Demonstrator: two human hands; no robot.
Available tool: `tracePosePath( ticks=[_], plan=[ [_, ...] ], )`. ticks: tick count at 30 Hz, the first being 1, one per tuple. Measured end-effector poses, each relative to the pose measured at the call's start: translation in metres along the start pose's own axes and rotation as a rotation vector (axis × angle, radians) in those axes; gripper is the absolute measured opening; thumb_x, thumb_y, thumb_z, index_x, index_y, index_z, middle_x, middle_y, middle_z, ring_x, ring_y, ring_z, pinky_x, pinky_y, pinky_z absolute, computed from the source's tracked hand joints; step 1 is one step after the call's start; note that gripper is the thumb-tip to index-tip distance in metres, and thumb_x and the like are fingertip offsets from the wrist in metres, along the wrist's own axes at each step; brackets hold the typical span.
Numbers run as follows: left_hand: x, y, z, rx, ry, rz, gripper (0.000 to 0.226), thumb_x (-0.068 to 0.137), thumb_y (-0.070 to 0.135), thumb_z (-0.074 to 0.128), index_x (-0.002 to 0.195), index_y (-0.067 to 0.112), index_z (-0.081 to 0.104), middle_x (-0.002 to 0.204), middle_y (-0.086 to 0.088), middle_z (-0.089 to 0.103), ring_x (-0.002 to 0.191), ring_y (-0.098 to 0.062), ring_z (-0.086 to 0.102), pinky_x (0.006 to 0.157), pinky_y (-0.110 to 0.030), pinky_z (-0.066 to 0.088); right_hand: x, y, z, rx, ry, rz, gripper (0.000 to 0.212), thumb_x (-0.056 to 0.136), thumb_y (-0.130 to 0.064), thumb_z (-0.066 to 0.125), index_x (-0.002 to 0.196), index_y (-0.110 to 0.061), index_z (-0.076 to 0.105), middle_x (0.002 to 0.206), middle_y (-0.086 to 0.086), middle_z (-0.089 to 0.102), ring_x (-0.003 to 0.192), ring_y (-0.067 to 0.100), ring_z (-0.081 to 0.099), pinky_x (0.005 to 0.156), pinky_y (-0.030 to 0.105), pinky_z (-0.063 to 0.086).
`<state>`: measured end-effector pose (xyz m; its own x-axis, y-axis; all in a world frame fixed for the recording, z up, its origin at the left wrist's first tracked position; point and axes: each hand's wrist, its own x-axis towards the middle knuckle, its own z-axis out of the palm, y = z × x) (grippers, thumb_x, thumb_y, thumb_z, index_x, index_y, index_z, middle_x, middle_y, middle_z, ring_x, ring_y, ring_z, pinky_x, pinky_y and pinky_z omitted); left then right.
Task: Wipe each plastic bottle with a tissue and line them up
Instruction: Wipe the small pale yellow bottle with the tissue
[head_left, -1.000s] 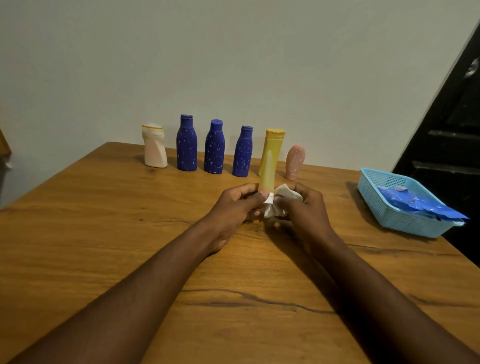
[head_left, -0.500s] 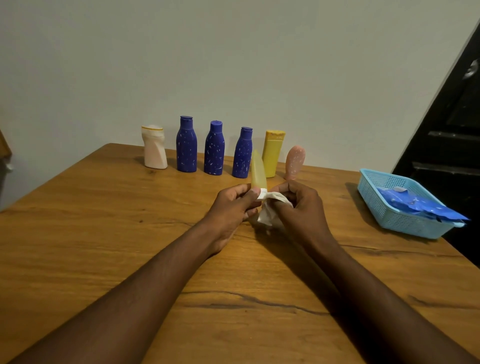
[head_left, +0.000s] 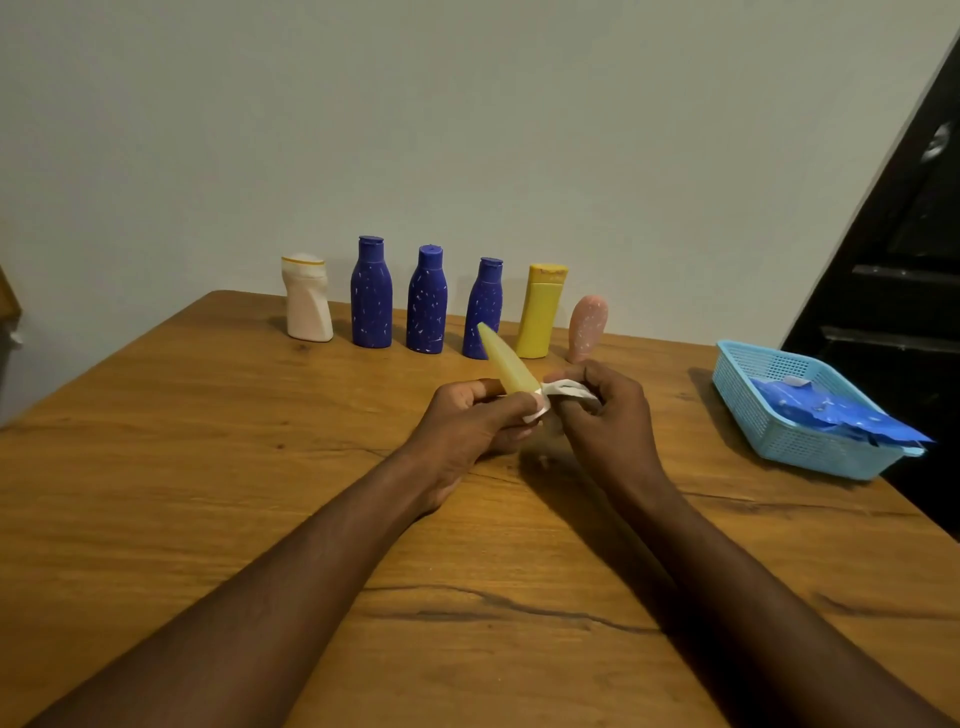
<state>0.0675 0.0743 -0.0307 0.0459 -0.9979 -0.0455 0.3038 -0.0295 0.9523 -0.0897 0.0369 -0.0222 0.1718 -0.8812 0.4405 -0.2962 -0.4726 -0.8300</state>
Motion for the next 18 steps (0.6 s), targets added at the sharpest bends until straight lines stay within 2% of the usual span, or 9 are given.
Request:
tracePosePath(
  ticks=[3,8,12,18],
  plan=[
    [-0.0002,0.0023,0.0020,-0.128,0.049,0.002,0.026,0.090,0.008,0.074,0.113,-0.002,0.068,0.106,-0.013,0.079,0.103,-0.020,0.076,0.092,-0.033,0.060,-0.0012,-0.0020,0.0009,0.011,0.000,-0.075,0.024,0.091,0.001,0.062,0.101,-0.018,0.073,0.093,-0.008,0.072,0.089,0.005,0.066,0.078,0.025,0.056],
    [0.0032,0.0056,-0.0015,-0.338,0.106,-0.014,0.038,0.090,0.007,0.074,0.123,-0.009,0.063,0.110,-0.021,0.076,0.105,-0.026,0.075,0.086,-0.031,0.062,-0.0037,-0.0035,0.0076,-0.070,-0.015,-0.249,0.030,0.082,0.005,0.066,0.103,-0.015,0.075,0.097,-0.005,0.073,0.094,0.008,0.066,0.082,0.025,0.056],
    [0.0021,0.0052,-0.0011,-0.324,0.111,-0.027,0.039,0.090,0.008,0.074,0.124,-0.007,0.063,0.109,-0.020,0.077,0.103,-0.026,0.076,0.085,-0.032,0.063,-0.0041,-0.0009,0.0084,-0.100,-0.058,-0.217,0.032,0.080,0.006,0.067,0.102,-0.015,0.077,0.099,-0.005,0.074,0.094,0.007,0.068,0.085,0.027,0.058],
    [0.0022,0.0022,0.0007,-0.239,0.102,-0.040,0.044,0.088,0.013,0.078,0.127,-0.002,0.062,0.109,-0.015,0.078,0.103,-0.022,0.076,0.090,-0.035,0.061,-0.0001,0.0015,-0.0002,-0.081,0.031,-0.198,0.026,0.084,0.004,0.067,0.100,-0.014,0.076,0.093,-0.005,0.074,0.088,0.007,0.068,0.082,0.029,0.059]
  ],
)
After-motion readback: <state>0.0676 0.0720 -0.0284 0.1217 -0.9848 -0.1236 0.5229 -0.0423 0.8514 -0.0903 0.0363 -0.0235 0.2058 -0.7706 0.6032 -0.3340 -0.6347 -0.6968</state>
